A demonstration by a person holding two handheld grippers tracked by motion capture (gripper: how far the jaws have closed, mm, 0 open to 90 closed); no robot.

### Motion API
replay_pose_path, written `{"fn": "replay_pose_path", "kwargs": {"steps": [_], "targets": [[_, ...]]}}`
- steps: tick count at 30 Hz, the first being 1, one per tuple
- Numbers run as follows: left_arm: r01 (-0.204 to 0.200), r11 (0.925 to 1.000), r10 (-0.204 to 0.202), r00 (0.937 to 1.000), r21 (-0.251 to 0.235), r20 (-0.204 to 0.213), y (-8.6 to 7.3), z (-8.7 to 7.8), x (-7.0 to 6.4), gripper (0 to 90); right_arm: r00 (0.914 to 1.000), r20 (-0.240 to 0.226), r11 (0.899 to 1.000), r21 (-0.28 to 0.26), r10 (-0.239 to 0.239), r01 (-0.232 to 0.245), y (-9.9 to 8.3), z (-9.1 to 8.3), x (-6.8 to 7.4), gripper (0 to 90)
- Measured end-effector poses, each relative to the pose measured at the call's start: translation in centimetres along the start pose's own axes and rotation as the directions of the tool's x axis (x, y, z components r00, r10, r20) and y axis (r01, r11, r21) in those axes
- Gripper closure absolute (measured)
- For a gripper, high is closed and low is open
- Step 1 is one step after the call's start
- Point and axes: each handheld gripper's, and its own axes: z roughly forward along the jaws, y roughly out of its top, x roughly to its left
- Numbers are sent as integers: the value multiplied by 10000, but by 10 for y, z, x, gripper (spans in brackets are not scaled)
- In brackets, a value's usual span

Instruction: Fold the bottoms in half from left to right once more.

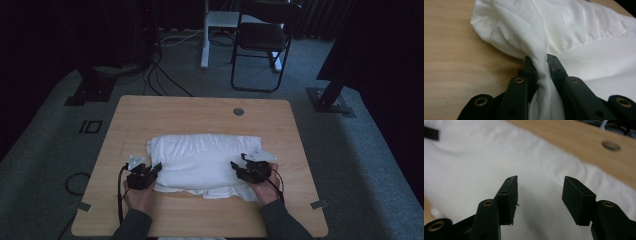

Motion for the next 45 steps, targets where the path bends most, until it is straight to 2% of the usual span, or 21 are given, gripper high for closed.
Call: {"fn": "replay_pose_path", "kwargs": {"steps": [4,6,8,11,13,17,19,21,23,25,26,28,30,31,33,35,37,38,41,43,45], "targets": [[-62,9988,72,9998,-477,207,13,-7,-1,804,9989,-369,9987,416,-272,287,13,26,13,449],[-109,9971,136,9993,-756,361,22,-12,-2,805,9979,-555,9934,1085,-319,378,9,46,19,454],[-215,9935,286,9976,-1121,623,32,-18,-5,807,9963,-692,9790,1935,-514,639,1,67,25,451],[-480,9840,636,9942,-1713,867,50,-28,-15,809,9959,-732,9833,1703,-531,649,-1,78,30,453],[-705,9765,936,9899,-2035,1064,61,-33,-24,810,9950,-711,9790,1864,-700,822,3,81,35,454],[-1037,9666,1383,9810,-2343,1363,74,-35,-40,811,9943,-766,9799,1799,-737,865,6,88,42,455],[-1314,9607,1785,9670,-2447,1817,83,-33,-57,812,9945,-846,9840,1617,-619,750,9,97,51,455],[-1680,9549,2173,9573,-2450,1905,85,-29,-68,811,9937,-946,9856,1519,-607,747,13,103,60,455],[-1965,9503,2448,9508,-2415,1898,85,-25,-75,811,9891,-1361,9876,1374,-566,754,17,110,67,441],[-2149,9490,2601,9472,-2309,1875,83,-22,-77,811,9744,-2223,9903,1234,-344,632,19,111,69,397],[-2185,9485,2631,9465,-2293,1868,81,-21,-77,811,9696,-2438,9910,1227,-222,535,22,107,68,384],[-2111,9508,2568,9464,-2266,1958,79,-20,-74,811,9662,-2564,9971,607,-282,452,23,89,64,380],[-2055,9525,2505,9484,-2246,1946,79,-20,-72,811,9711,-2379,9994,213,-205,263,21,69,53,368],[-2059,9528,2506,9482,-2233,1951,79,-21,-71,811,9810,-1933,9992,322,-187,254,18,61,46,369],[-2126,9516,2568,9467,-2218,1946,79,-21,-71,811,9981,-549,9934,1093,-283,342,7,53,34,369],[-2151,9513,2596,9452,-2206,1978,80,-21,-73,811,10000,1,9847,1740,-83,81,-9,54,25,369],[-2186,9513,2650,9401,-2173,2143,82,-20,-78,811,9998,-41,9745,2238,196,-182,-20,63,25,375],[-2265,9495,2733,9369,-2172,2178,83,-20,-82,811,9988,-187,9769,2096,457,-408,-22,67,27,392],[-2598,9417,3073,9229,-2137,2322,85,-16,-94,811,9988,-218,9771,2093,445,-390,-16,76,37,406],[-2689,9399,3161,9183,-2102,2384,87,-12,-100,811,9978,-343,9808,1886,567,-493,-12,85,44,405],[-2775,9394,3224,9147,-2012,2437,87,-7,-104,810,9961,-808,9862,1642,345,-208,-9,95,54,378]]}}
